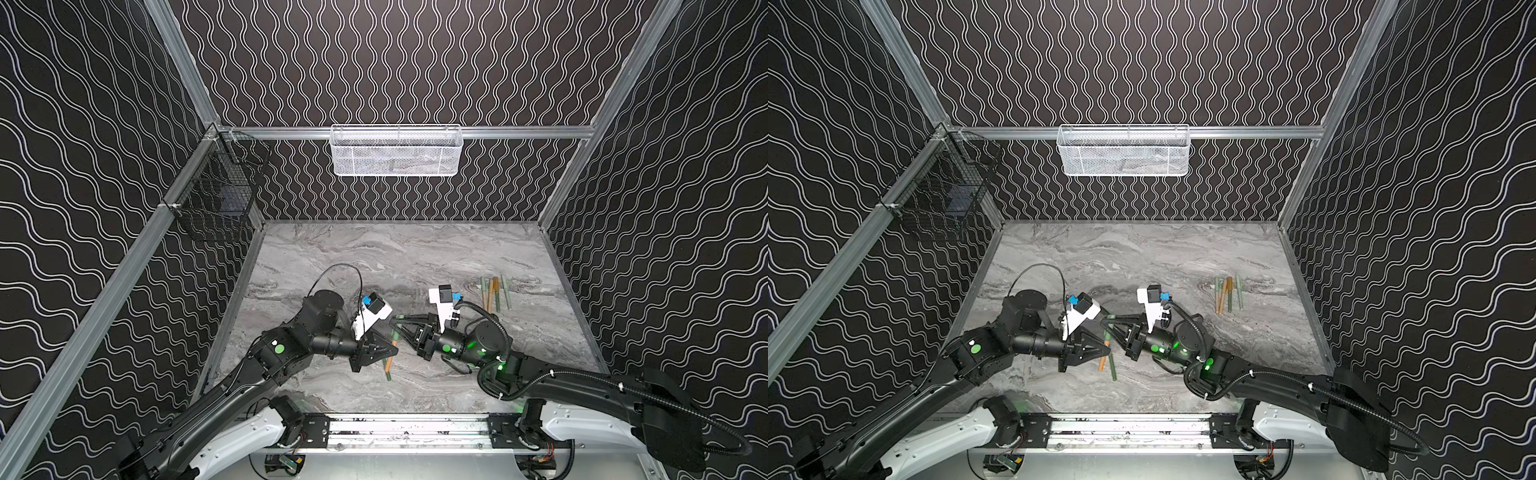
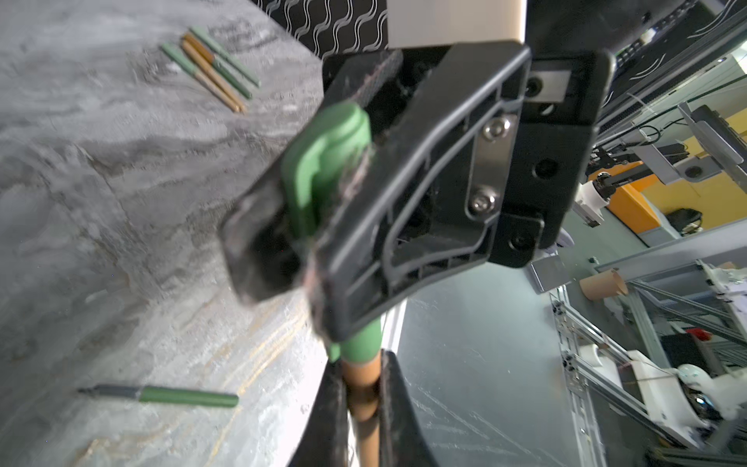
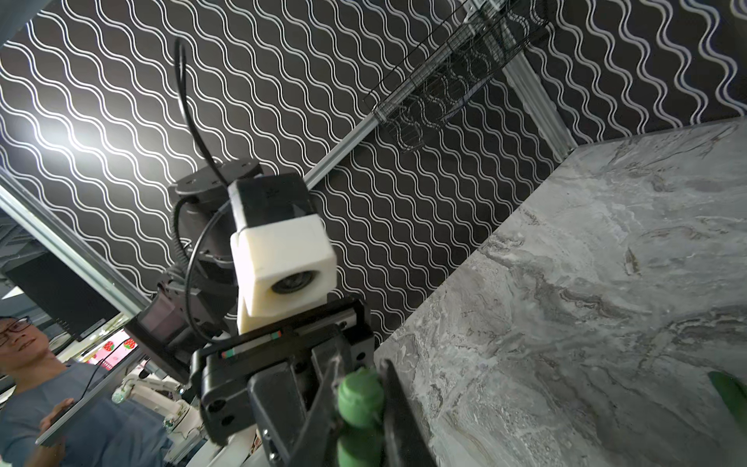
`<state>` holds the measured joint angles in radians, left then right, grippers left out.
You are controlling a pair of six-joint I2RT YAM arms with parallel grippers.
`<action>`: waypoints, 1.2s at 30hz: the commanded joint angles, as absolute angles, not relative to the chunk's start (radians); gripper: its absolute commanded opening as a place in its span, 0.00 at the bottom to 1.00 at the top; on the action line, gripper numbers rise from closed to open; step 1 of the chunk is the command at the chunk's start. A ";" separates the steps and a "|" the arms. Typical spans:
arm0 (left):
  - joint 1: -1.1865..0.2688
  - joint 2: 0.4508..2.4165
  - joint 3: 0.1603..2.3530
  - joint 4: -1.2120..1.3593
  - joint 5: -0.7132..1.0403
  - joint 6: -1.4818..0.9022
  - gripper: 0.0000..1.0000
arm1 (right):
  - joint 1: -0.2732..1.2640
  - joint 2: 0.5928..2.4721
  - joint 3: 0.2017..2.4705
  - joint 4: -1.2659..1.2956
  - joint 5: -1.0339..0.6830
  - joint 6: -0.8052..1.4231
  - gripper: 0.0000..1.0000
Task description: Insert the pens into the pen caps
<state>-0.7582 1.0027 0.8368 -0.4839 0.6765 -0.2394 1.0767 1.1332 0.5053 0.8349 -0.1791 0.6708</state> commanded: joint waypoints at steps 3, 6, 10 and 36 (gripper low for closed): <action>-0.752 1.031 0.900 0.561 0.912 -0.255 0.00 | 1.089 1.182 0.492 0.631 -0.401 0.625 0.00; -0.752 1.027 0.894 0.572 0.930 -0.253 0.00 | 1.089 1.187 0.491 0.642 -0.445 0.598 0.00; -0.752 1.007 0.875 0.541 0.882 -0.218 0.00 | 1.089 1.186 0.508 0.585 -0.452 0.561 0.00; -0.752 0.953 0.812 0.475 0.702 -0.161 0.00 | 1.090 1.076 0.554 0.440 -0.077 0.638 0.00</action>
<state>-0.7494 0.9550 0.7784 -0.3058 0.6361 -0.2001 1.0851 1.0584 0.5575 0.6838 -0.0628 0.6178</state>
